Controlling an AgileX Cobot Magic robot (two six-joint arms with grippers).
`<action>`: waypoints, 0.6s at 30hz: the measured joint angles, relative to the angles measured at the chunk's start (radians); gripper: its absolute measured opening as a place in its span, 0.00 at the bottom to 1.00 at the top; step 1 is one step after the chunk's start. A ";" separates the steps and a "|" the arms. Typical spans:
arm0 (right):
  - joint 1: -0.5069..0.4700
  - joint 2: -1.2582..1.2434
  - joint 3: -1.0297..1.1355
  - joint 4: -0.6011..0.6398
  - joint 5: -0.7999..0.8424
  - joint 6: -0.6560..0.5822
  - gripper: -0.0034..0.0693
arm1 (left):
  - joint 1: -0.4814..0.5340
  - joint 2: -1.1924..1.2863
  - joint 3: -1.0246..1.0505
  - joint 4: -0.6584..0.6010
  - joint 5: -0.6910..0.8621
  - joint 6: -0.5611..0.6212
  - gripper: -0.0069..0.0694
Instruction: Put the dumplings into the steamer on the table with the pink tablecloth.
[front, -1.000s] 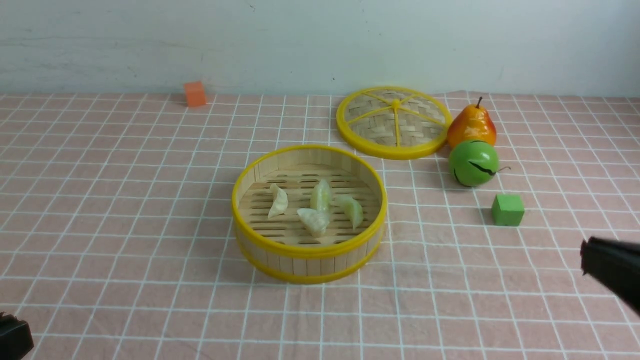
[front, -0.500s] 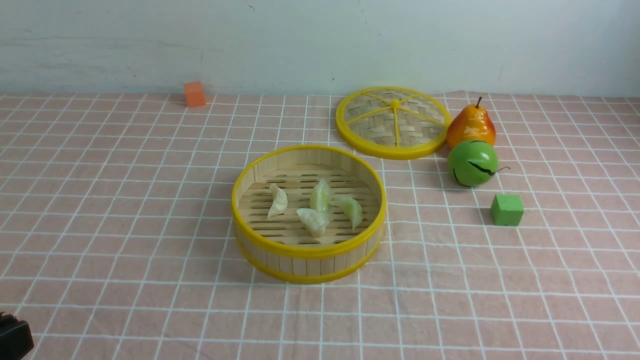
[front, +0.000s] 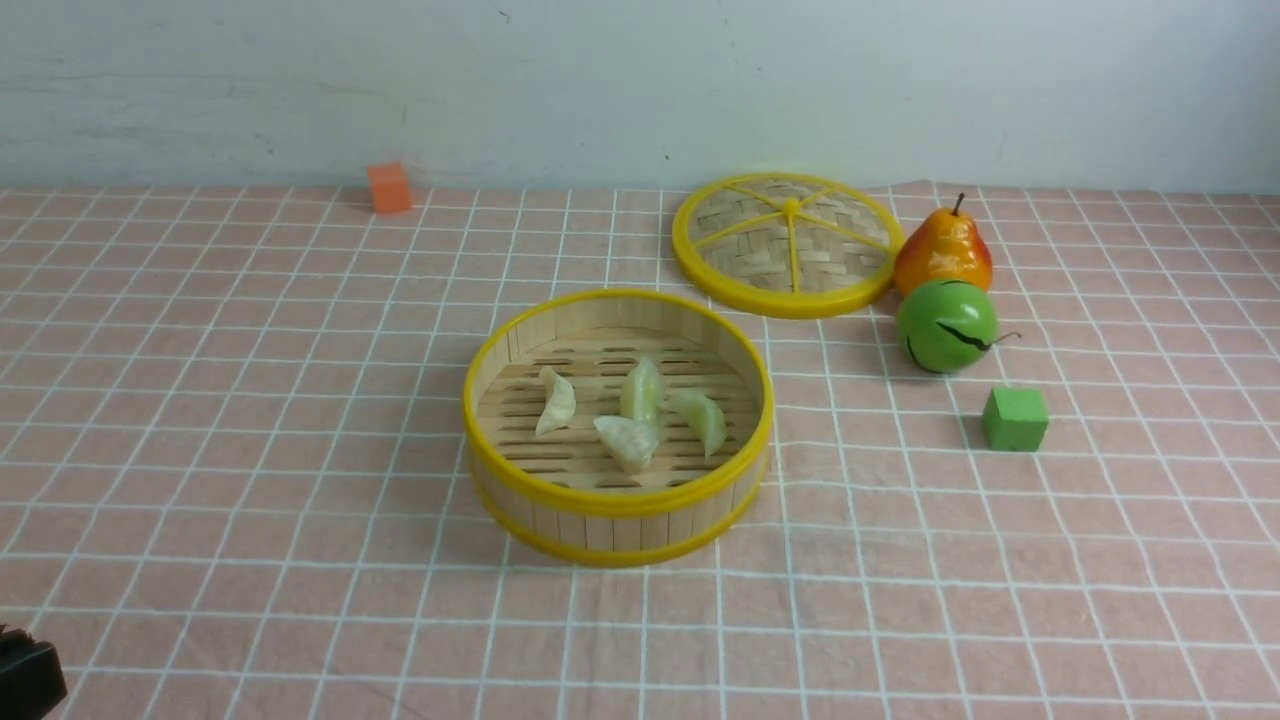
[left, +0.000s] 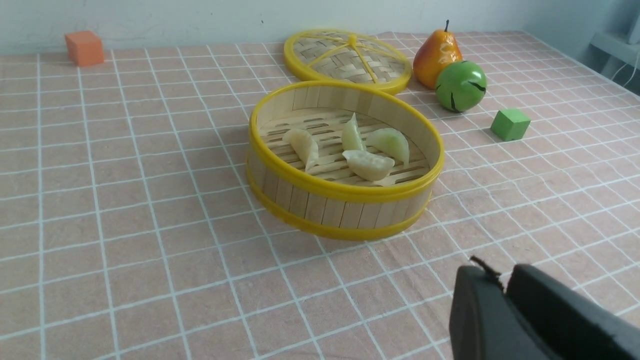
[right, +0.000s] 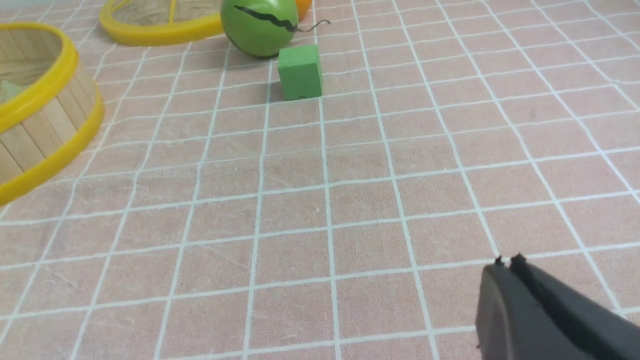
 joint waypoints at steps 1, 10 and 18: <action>0.000 0.000 0.000 0.000 0.000 0.000 0.02 | 0.000 0.000 0.000 0.000 0.000 0.000 0.19; 0.000 0.000 -0.001 0.000 0.001 0.000 0.02 | 0.000 0.000 0.003 0.000 0.000 0.000 0.20; 0.000 0.000 -0.001 0.000 0.001 0.000 0.03 | 0.000 0.000 0.003 0.000 0.000 0.000 0.21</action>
